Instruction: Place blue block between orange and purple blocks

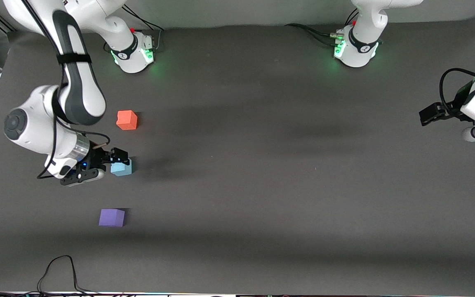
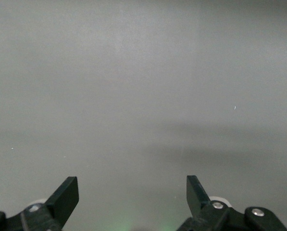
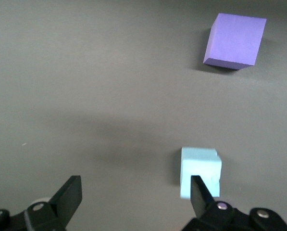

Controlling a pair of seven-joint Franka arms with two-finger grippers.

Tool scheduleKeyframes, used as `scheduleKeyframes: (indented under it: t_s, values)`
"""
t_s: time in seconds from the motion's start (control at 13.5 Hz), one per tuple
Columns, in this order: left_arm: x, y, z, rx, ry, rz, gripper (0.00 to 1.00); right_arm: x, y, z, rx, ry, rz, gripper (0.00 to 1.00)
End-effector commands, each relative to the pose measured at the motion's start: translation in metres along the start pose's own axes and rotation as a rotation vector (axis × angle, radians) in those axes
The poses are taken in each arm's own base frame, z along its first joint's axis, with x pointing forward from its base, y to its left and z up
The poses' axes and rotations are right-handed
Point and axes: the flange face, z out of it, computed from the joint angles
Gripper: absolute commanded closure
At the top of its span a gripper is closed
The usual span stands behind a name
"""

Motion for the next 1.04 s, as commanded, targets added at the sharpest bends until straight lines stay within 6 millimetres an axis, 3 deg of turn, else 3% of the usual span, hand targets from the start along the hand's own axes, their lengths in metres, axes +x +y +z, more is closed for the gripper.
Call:
scheduleKeyframes:
  t_s: [0.0,0.22,0.59,0.74,0.96]
  values:
    - [-0.001,0.001,-0.004,-0.005,-0.003,0.002,0.00,-0.019,-0.016,-0.064,-0.017,0.022,0.030,0.00]
    - [-0.001,0.000,-0.004,-0.008,-0.005,0.007,0.00,-0.042,-0.010,-0.113,-0.035,0.028,0.038,0.00]
    - [0.002,-0.006,-0.010,-0.009,-0.001,0.001,0.00,-0.081,0.011,-0.169,-0.113,0.013,0.057,0.00]
    - [0.003,-0.012,-0.010,-0.011,-0.001,-0.010,0.00,-0.093,-0.001,-0.192,-0.142,0.024,0.046,0.00]
    - [0.002,-0.006,-0.021,-0.010,0.022,-0.006,0.00,-0.105,-0.001,-0.225,-0.164,-0.016,0.090,0.00]
